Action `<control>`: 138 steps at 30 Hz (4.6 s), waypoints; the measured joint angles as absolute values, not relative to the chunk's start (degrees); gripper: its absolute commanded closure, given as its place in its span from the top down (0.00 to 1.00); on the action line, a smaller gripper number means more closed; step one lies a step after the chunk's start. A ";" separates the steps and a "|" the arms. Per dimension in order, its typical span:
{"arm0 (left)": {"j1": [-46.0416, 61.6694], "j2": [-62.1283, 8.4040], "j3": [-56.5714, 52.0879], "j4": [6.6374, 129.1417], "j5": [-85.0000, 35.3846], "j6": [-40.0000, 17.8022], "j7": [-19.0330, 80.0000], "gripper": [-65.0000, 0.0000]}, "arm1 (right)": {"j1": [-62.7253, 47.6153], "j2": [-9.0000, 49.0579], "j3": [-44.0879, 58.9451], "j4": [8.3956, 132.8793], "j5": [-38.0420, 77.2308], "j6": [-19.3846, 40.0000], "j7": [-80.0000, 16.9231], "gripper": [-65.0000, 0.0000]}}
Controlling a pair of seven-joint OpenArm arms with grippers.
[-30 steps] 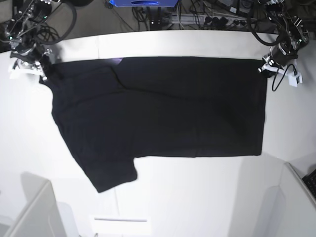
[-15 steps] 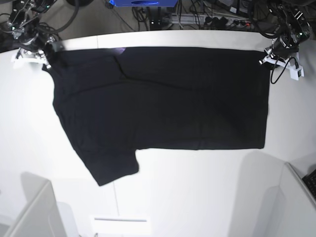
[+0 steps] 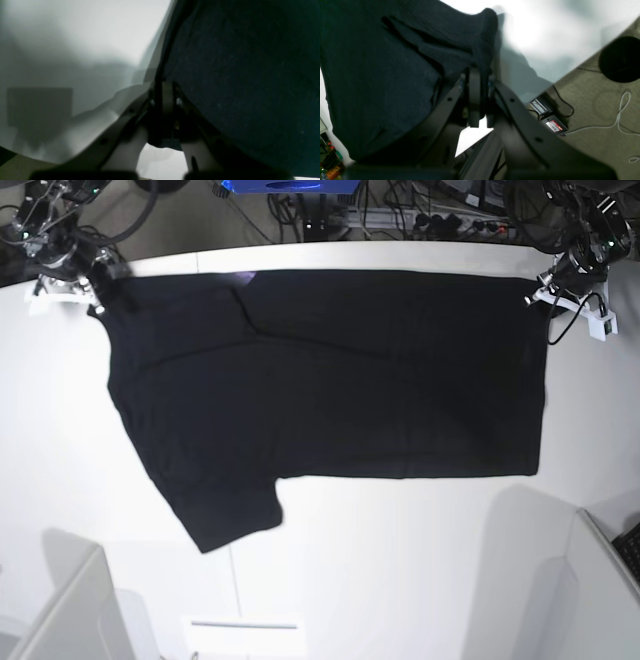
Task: Fold the T-shirt properly
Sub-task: 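Regrasp the shirt's collar-side corners with both grippers and pull it taut, then release the collar edge and move both grippers to the hem corners, then grasp the hem corners with both grippers and lift them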
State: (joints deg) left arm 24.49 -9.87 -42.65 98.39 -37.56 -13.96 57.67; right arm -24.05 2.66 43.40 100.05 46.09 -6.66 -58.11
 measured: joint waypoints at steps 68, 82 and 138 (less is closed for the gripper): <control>3.84 -18.28 -38.52 100.07 -25.39 -14.17 57.87 0.75 | 27.20 21.34 -7.92 52.69 45.91 -0.45 -33.85 0.65; 4.29 -18.39 -38.81 98.70 -25.08 -14.15 57.89 0.75 | 39.51 18.04 -24.16 26.81 45.93 10.48 -21.54 0.64; -26.15 -23.35 -11.57 40.64 -25.63 -13.72 33.17 0.22 | 36.93 18.09 -28.73 26.96 47.18 11.03 -15.18 0.00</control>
State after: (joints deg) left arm -26.15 -23.35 -11.57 40.64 -25.63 -13.72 33.17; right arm 36.93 18.09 -28.73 26.96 47.18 11.03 -15.18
